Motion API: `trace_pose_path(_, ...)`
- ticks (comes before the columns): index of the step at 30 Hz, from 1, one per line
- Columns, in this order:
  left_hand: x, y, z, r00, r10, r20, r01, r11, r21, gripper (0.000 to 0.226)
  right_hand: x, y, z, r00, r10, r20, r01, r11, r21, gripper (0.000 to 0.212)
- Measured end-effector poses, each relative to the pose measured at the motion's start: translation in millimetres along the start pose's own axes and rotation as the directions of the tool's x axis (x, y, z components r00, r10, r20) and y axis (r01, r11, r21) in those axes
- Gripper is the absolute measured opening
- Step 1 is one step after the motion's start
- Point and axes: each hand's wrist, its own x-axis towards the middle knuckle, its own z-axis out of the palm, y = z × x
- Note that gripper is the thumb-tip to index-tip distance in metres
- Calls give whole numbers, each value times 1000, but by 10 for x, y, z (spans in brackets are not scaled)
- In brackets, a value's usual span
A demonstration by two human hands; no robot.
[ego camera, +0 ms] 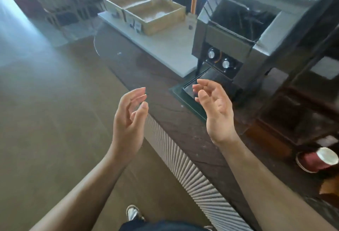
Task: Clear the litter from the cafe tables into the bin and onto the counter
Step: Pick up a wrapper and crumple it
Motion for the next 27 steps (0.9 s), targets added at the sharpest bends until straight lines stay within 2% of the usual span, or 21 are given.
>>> trace_pose_path(7,387,-47,-1399,995,2,-102,5,998,68,38,257,-66,1624,995,-9,97,0,995,96,24)
trace_pose_path(12,636,-65,-2191,982,-2,-187,18,996,85,37,416,-97,2521,984,-13,176,-13,990,144,20)
trace_pose_path(18,1005,-202,-2827,957,5,-289,32,992,123,34,724,-24,3301,967,10,256,-62,978,197,20)
trace_pose_path(20,1169,-279,-2993,946,3,-324,43,990,134,34,898,31,3541,961,5,277,-65,975,211,27)
trace_pose_path(27,2103,-596,-3520,913,-4,-408,90,977,193,36,1828,406,4526,924,-14,381,-110,947,302,25)
